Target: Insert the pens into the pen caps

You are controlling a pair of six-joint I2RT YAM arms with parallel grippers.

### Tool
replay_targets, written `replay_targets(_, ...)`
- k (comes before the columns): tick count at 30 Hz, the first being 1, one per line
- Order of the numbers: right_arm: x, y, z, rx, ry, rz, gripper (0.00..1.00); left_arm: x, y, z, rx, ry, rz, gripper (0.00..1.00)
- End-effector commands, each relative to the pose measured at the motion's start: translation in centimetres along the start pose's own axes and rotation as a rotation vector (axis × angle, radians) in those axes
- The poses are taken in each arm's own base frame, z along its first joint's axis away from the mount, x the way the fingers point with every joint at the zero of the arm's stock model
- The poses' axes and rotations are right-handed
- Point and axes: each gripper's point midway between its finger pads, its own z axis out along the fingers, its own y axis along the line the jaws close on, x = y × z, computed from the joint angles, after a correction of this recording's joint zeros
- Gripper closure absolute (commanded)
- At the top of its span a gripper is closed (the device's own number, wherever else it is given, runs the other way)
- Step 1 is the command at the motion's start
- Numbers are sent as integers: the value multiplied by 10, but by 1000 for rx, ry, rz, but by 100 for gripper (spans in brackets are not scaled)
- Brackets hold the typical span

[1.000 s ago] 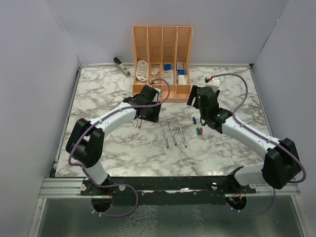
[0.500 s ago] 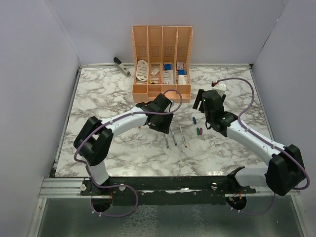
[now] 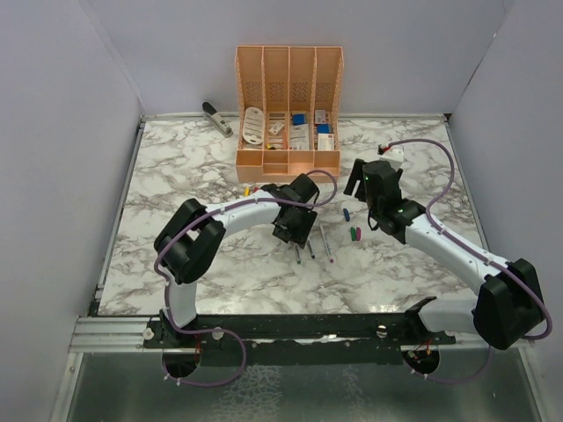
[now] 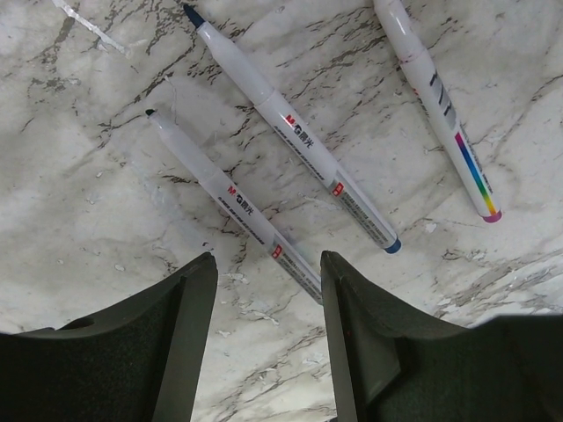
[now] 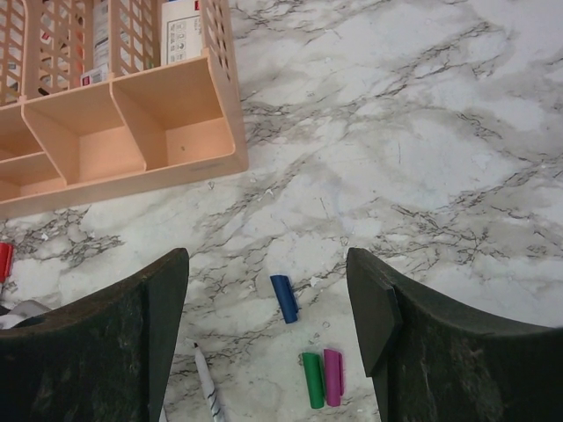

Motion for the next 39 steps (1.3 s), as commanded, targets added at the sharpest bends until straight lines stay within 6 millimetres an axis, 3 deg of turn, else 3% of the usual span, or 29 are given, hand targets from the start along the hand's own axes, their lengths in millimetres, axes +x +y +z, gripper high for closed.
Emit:
replay_targets(1,-10,5,-2,-37,-23,8,29,3,5,6,-42,28,-5,47)
replay_targets(13,-19,2,-8,-37,-50,24,29,15,21,31,-107,85,23,48)
replay_targets(19,-23,-4,-14,-22,-70,34,29,24,43,42,-199,108,50,68)
replay_targets(25,-23,-5,-13,-17,-72,40,29,28,70,49,-331,115,87,73)
replay_targets(33,-21,-5,-10,-9,-62,41,29,13,93,48,-448,87,151,74)
replay_targets(39,-1,-14,-9,36,25,0,29,21,84,46,-366,111,125,66)
